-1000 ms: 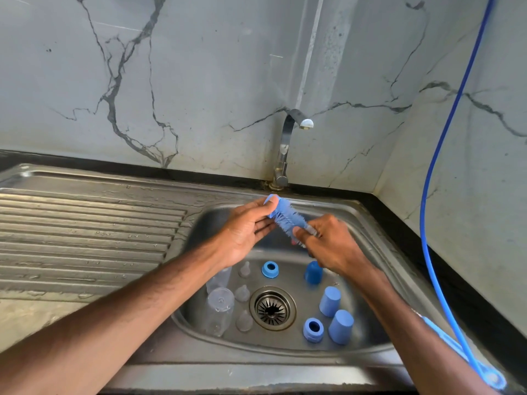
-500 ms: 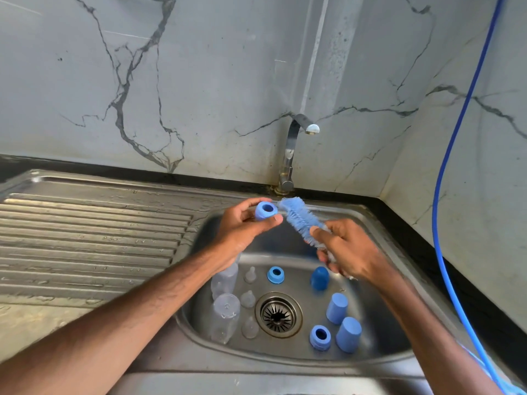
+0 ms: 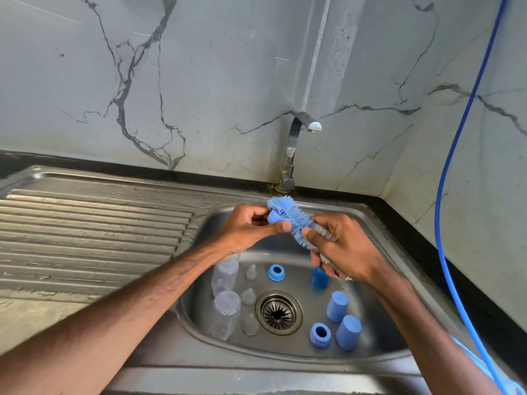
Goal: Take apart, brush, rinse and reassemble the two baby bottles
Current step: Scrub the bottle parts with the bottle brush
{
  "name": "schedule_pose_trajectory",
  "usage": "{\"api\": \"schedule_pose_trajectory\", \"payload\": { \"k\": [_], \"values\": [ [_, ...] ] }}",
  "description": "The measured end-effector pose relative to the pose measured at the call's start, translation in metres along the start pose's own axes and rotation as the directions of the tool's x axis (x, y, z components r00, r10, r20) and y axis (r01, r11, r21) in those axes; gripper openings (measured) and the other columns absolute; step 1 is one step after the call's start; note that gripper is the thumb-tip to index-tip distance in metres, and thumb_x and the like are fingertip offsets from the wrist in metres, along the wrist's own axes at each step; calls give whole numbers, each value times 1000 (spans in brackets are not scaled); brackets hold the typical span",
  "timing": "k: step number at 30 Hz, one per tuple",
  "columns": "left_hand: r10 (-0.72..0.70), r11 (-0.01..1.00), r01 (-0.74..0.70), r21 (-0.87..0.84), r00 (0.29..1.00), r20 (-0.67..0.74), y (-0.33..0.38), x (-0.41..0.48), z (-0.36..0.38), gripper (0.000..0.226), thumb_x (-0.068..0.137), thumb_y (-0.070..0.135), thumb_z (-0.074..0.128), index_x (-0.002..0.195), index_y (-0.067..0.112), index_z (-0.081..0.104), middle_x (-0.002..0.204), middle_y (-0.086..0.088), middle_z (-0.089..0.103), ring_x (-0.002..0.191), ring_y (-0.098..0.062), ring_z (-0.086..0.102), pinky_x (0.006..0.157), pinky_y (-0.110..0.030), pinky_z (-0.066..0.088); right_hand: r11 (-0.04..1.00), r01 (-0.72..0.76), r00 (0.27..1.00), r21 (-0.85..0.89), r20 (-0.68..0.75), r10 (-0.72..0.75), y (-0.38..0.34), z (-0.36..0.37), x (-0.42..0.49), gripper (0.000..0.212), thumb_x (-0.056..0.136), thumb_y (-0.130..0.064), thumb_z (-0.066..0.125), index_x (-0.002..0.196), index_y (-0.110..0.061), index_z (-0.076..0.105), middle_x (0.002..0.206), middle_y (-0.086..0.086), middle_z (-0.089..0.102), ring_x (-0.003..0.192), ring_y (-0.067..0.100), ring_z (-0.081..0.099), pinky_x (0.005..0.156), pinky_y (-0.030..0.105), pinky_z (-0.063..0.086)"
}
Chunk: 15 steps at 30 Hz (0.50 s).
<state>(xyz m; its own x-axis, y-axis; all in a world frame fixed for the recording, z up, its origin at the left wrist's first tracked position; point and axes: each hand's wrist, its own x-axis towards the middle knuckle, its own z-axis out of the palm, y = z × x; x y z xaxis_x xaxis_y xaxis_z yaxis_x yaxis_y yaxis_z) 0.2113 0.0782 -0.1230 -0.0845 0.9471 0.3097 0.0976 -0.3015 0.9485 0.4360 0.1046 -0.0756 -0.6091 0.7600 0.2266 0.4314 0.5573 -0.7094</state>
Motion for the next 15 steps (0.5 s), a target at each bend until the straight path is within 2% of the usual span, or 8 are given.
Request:
{"api": "schedule_pose_trajectory", "payload": {
  "k": [1,4,6,8,10,13,15],
  "values": [
    [-6,1000,5,16,999,33,-1,0,-2,39,80,27,86,112,9,76,110,-3,78,108,-21,73,99,-38,56,1000,-8,1000,2,-3,8,0,0,0,23,106,-25,57,84,-25,65,59,9,69,36,18,53,35,23,38],
    [6,997,-22,74,979,206,-1,-3,15,32,84,23,85,114,16,76,112,1,78,106,-14,73,90,-24,57,995,-75,989,-63,-132,66,3,1,3,24,106,-22,56,82,-18,62,53,6,65,35,14,51,36,24,40],
    [8,996,-30,88,970,243,-3,-3,31,36,83,27,86,116,18,76,114,0,77,109,-16,72,97,-30,57,990,-105,979,-96,-186,85,4,0,4,24,105,-21,56,83,-15,61,51,5,64,35,13,52,37,25,42],
    [-3,997,-10,72,984,179,-1,-2,30,34,82,30,85,112,16,77,111,-3,78,104,-16,72,96,-32,57,993,-94,981,-71,-179,80,2,-1,2,15,105,-22,57,92,-17,60,55,8,67,36,14,54,38,26,43],
    [-34,999,31,36,996,77,1,-1,17,42,79,35,85,111,12,76,108,-6,78,96,-19,72,89,-33,58,997,-59,991,-45,-125,53,-3,2,0,7,105,-22,57,99,-20,59,58,12,68,37,16,55,38,25,42],
    [-102,987,97,-127,994,-34,1,-2,5,53,66,41,86,109,11,74,105,-7,79,89,-19,71,82,-28,60,1000,-18,998,-4,-60,18,-11,11,-2,9,106,-22,57,97,-20,59,59,12,68,36,16,54,36,22,40],
    [-124,979,116,-169,992,-36,1,-2,7,49,70,45,81,106,11,74,98,-6,78,85,-18,69,84,-28,60,999,-29,997,24,-75,31,-12,12,0,11,106,-23,56,95,-20,60,55,10,66,34,16,52,35,20,37]
  ]
}}
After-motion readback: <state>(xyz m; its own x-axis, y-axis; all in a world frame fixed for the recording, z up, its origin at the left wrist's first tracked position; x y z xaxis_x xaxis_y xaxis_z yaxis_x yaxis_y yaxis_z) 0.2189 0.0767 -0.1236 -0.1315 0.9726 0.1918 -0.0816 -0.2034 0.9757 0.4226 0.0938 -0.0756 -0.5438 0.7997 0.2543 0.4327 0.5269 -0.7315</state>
